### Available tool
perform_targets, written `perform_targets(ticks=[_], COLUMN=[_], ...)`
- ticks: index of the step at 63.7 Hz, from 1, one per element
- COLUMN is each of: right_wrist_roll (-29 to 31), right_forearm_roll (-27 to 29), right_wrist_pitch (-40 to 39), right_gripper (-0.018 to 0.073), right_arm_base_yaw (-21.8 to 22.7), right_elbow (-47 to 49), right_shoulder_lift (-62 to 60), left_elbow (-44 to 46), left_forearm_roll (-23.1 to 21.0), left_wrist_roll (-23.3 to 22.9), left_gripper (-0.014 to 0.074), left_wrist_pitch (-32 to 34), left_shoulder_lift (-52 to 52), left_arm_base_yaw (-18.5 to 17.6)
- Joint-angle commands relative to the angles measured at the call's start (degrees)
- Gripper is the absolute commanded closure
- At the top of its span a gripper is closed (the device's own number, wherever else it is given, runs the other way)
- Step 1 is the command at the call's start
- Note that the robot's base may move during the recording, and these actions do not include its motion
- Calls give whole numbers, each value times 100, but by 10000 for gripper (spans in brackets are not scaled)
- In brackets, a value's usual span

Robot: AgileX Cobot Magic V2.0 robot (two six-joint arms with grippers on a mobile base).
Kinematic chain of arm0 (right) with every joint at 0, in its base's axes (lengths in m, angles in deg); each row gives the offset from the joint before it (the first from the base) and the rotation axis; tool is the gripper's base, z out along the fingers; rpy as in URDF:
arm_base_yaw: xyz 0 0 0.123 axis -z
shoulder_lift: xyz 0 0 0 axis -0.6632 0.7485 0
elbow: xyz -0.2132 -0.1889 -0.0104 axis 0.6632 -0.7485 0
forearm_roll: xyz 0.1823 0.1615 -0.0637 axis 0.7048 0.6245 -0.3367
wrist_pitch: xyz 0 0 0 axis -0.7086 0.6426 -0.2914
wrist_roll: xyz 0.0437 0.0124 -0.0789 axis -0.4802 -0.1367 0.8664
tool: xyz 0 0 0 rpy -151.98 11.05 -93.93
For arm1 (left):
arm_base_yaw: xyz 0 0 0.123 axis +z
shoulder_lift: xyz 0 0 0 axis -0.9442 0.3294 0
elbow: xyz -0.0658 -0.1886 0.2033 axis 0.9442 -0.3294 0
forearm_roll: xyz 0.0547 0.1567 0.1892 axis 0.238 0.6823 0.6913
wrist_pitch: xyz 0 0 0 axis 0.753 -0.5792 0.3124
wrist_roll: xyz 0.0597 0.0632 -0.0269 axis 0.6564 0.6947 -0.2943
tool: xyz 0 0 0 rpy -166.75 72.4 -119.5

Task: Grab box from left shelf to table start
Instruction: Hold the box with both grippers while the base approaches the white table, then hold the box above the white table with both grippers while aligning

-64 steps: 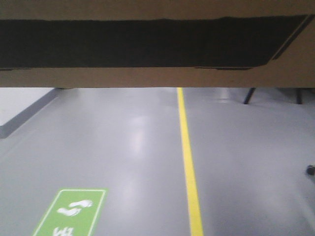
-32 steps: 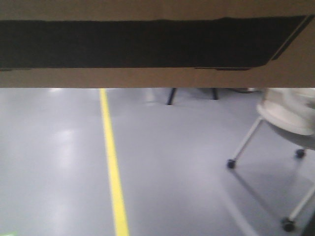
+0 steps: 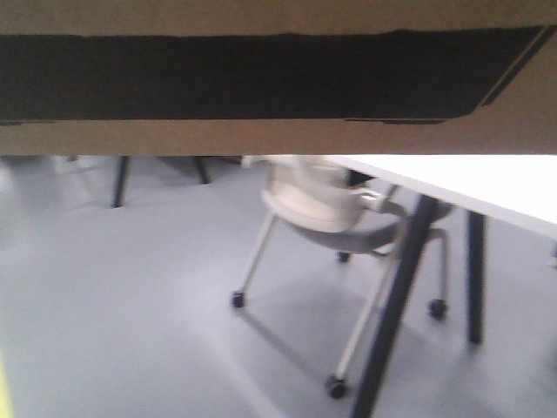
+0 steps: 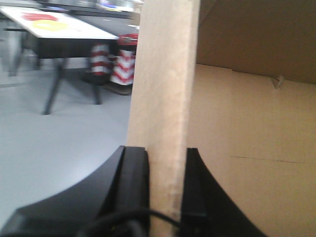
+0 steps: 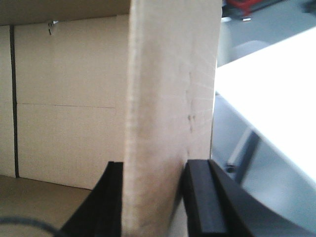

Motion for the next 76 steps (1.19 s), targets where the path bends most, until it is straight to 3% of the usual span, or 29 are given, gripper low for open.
perform_targets(ticks=[1,76], right_wrist_roll=[-1,-1], right_forearm_roll=[-985,-985], right_wrist_pitch=[-775,-775], right_gripper=[503,503], right_arm_base_yaw=[73,73], right_elbow=[163,163], right_shoulder_lift=[67,67], left_elbow=[227,227], left_forearm_roll=[625,625], left_wrist_roll=[-222,-222], left_gripper=[699,699], left_wrist_pitch=[1037,1023], left_shoulder_lift=[6,6], left_arm_base_yaw=[19,19])
